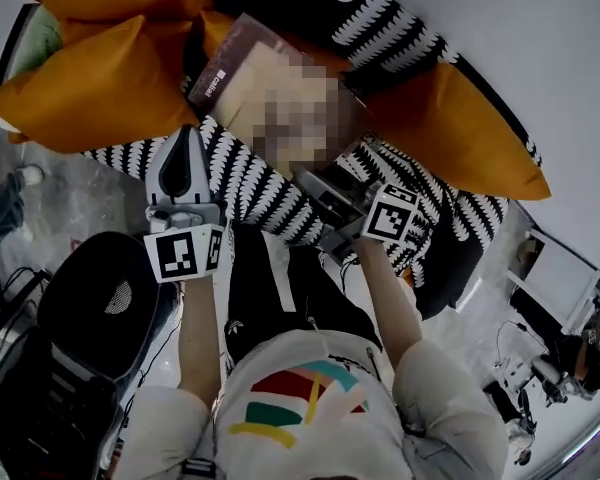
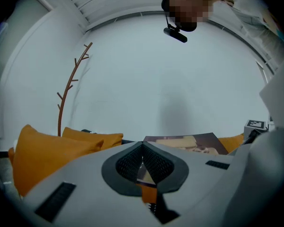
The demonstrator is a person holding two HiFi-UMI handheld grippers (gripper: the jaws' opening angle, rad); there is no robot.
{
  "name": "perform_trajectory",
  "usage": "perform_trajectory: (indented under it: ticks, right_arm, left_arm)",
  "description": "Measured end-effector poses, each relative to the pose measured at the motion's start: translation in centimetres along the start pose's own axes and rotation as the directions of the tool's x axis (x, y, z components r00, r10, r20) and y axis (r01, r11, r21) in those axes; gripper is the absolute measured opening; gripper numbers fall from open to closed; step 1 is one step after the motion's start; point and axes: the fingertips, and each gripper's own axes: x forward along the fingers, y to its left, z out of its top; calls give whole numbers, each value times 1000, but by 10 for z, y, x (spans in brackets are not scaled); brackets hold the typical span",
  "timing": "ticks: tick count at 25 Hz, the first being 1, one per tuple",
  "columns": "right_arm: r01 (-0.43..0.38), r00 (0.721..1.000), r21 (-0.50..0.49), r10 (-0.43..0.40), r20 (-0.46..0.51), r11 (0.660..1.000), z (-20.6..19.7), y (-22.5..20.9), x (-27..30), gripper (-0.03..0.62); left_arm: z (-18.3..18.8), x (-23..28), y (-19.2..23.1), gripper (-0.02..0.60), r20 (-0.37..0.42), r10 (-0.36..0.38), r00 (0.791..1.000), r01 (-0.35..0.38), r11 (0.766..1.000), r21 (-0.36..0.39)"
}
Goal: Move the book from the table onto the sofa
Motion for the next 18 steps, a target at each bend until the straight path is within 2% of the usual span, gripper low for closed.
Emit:
perform_trajectory:
  ticks: [5, 10, 13, 18]
  right_arm:
    - [32, 998, 57, -29, -61, 998, -33, -79, 26, 158]
    - [92, 989, 142, -74, -127, 986, -66, -155, 43, 158]
    - [152, 978, 183, -120, -173, 971, -82, -188, 50, 158]
    - [233, 958, 191, -192, -210, 954, -94, -221, 45, 158]
  left_arm:
    - [-72, 21, 12, 8, -25, 10, 1000, -10, 1000, -16]
    - [-128, 31, 18, 8, -52, 11, 999, -13, 999, -36]
    - [-147, 37, 20, 8, -64, 16, 998, -19, 999, -45]
    - [-162, 35, 8, 8, -63, 16, 998, -19, 999, -49]
